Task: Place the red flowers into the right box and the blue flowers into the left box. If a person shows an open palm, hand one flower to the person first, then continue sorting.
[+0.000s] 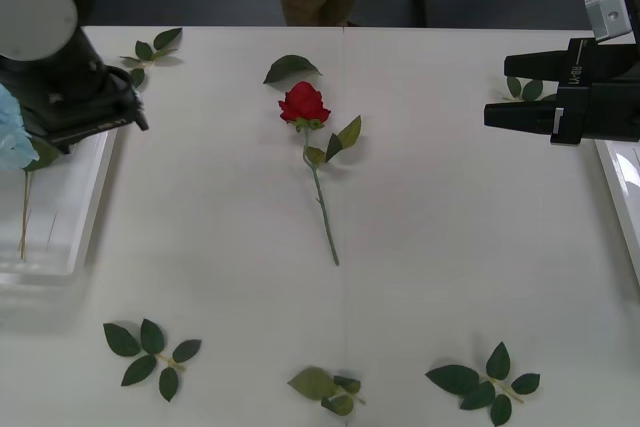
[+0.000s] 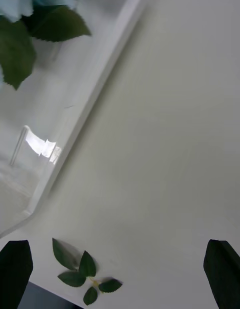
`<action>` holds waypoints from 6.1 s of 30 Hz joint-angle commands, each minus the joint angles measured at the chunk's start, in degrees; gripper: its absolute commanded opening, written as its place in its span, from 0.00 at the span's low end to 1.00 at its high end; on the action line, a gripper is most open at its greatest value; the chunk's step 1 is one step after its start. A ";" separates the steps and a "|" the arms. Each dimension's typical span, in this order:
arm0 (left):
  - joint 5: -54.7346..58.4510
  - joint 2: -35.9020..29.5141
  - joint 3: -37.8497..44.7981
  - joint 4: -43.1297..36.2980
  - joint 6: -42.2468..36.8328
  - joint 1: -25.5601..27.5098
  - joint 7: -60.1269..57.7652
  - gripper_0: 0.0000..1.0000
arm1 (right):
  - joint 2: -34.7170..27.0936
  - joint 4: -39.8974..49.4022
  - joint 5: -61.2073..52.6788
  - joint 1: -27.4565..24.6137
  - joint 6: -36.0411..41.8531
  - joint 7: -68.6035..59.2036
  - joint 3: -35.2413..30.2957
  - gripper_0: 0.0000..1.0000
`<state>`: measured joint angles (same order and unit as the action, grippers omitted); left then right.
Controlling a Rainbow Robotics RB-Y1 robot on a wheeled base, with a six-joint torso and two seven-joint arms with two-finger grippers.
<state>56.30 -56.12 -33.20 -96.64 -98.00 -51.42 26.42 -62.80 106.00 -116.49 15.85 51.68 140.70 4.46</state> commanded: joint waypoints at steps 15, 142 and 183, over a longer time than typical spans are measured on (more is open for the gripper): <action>-25.63 33.71 -18.83 12.00 19.60 -3.25 8.30 1.00 | 0.57 -0.18 -1.11 -0.38 0.00 2.74 -0.41 0.93; 3.37 31.69 10.61 -15.07 58.19 18.98 66.75 0.00 | 30.81 -27.25 -36.53 8.76 3.25 14.30 19.01 0.93; 2.23 32.48 8.41 -13.14 59.94 17.75 65.69 1.00 | 29.75 -27.25 -28.62 10.96 3.51 14.30 19.36 0.00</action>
<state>58.38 -24.16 -24.05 -108.63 -39.40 -32.93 96.90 -32.76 78.22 -144.91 24.97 55.18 154.71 23.44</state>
